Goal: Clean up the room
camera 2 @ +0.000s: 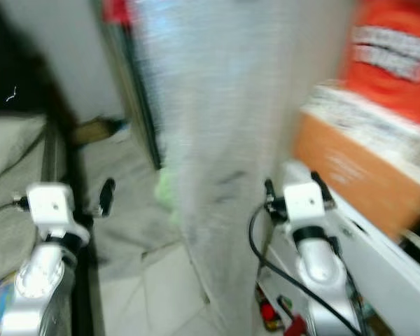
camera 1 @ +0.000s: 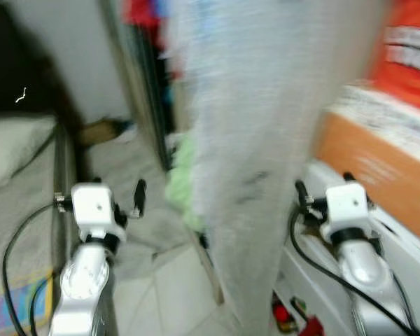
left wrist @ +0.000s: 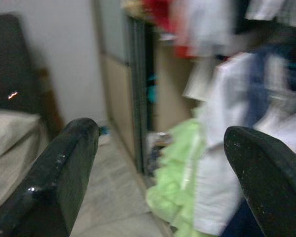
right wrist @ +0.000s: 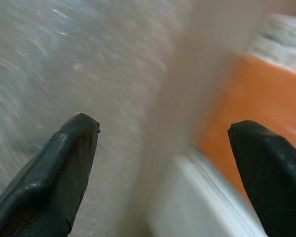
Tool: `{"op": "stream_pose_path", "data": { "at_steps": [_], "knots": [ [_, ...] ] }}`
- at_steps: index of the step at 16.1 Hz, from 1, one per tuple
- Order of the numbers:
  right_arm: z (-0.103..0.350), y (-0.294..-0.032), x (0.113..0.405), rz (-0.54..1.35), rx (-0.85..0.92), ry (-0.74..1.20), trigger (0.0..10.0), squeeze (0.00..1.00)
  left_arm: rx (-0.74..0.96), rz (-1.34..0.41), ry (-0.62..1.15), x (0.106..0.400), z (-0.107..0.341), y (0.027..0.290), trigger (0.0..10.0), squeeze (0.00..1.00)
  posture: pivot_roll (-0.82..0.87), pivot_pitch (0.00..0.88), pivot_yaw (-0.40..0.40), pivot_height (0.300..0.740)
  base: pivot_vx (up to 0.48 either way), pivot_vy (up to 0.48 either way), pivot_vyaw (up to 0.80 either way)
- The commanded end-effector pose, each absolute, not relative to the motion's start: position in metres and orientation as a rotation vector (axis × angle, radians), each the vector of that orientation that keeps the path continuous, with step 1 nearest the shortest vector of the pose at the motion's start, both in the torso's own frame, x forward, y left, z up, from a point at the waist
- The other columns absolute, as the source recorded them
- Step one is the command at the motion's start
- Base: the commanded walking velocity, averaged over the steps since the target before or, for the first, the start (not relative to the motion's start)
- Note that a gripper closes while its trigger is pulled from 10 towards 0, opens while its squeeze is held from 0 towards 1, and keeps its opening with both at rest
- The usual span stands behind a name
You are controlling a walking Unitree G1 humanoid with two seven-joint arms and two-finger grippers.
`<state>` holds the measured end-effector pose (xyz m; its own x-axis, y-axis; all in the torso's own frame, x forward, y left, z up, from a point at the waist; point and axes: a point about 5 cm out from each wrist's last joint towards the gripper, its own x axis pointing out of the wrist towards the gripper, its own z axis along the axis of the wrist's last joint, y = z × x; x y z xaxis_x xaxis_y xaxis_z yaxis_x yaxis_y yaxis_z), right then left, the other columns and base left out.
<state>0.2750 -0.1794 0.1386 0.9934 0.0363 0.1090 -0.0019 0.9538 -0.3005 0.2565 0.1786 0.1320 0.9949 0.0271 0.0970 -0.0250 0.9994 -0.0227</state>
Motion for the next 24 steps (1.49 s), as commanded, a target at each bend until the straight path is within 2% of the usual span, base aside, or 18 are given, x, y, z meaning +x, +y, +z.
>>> {"op": "stream_pose_path", "data": {
  "at_steps": [1,4,8,11,19,24],
  "knots": [
    [0.137,-0.179,0.277,0.024,-0.269,-0.118,10.0,0.00,-0.066,-0.011,-0.085,0.261,0.131,0.174,10.0,0.00,-0.07,0.000,-0.002,0.740,0.000,0.000,0.80],
    [0.137,-0.176,0.282,0.030,-0.237,-0.117,10.0,0.00,-0.064,-0.021,-0.093,0.264,0.133,0.170,10.0,0.00,-0.06,0.000,-0.006,0.740,0.000,0.000,0.80],
    [0.133,-0.171,0.278,0.058,-0.214,-0.105,10.0,0.00,-0.055,-0.033,-0.069,0.253,0.127,0.168,10.0,0.00,-0.05,0.000,-0.015,0.740,0.000,0.000,0.80],
    [0.130,-0.172,0.276,0.077,-0.244,-0.088,10.0,0.00,0.045,-0.103,-0.090,0.248,0.129,0.161,10.0,0.00,-0.04,0.000,-0.024,0.740,0.000,0.000,0.69],
    [0.117,-0.190,0.253,-0.056,-0.307,-0.015,10.0,0.00,0.083,-0.181,-0.082,0.251,0.130,0.155,10.0,0.00,-0.08,0.000,0.009,0.740,0.000,0.000,0.00],
    [0.110,-0.200,0.226,-0.093,-0.295,0.038,10.0,0.00,0.090,-0.177,-0.075,0.250,0.129,0.154,10.0,0.00,-0.09,0.000,0.012,0.740,0.000,0.000,0.00]
  ]
}}
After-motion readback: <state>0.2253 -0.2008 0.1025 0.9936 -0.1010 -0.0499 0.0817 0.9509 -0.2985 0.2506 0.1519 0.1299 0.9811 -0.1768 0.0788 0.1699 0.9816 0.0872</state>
